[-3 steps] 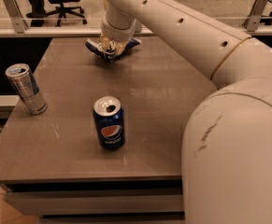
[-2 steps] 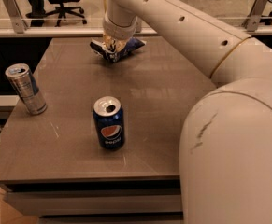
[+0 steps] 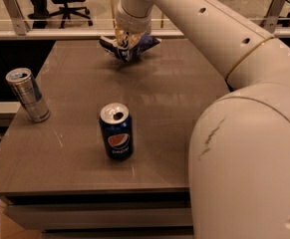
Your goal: Move blue chip bag near pepsi can
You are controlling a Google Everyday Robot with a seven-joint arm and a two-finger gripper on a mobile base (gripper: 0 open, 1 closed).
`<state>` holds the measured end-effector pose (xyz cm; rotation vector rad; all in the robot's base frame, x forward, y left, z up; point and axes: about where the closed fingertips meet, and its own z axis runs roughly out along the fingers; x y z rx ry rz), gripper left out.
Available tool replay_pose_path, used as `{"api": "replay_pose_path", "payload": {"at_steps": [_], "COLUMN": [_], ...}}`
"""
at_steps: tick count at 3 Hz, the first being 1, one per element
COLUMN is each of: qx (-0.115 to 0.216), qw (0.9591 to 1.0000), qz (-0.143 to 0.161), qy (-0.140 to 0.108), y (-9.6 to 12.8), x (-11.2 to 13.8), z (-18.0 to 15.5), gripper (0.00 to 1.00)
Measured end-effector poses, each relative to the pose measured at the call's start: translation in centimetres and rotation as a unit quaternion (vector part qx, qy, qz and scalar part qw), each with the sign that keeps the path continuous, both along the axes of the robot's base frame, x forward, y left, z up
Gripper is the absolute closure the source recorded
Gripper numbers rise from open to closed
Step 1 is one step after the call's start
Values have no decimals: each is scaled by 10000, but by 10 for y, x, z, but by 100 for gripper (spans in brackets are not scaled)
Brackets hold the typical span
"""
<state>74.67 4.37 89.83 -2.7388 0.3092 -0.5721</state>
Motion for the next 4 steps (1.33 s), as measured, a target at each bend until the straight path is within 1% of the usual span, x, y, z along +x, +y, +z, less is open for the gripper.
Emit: {"api": "replay_pose_path", "payload": {"at_steps": [1, 2, 3, 4], "qx": [17, 76, 122, 76], "qw": [9997, 9984, 9969, 9959], "qz": [223, 480, 634, 681], "qy": [105, 291, 441, 591], "y": [-9, -18, -28, -40], "x": [-10, -31, -62, -96], "z": [17, 31, 44, 47], "gripper": [100, 100, 100, 100]}}
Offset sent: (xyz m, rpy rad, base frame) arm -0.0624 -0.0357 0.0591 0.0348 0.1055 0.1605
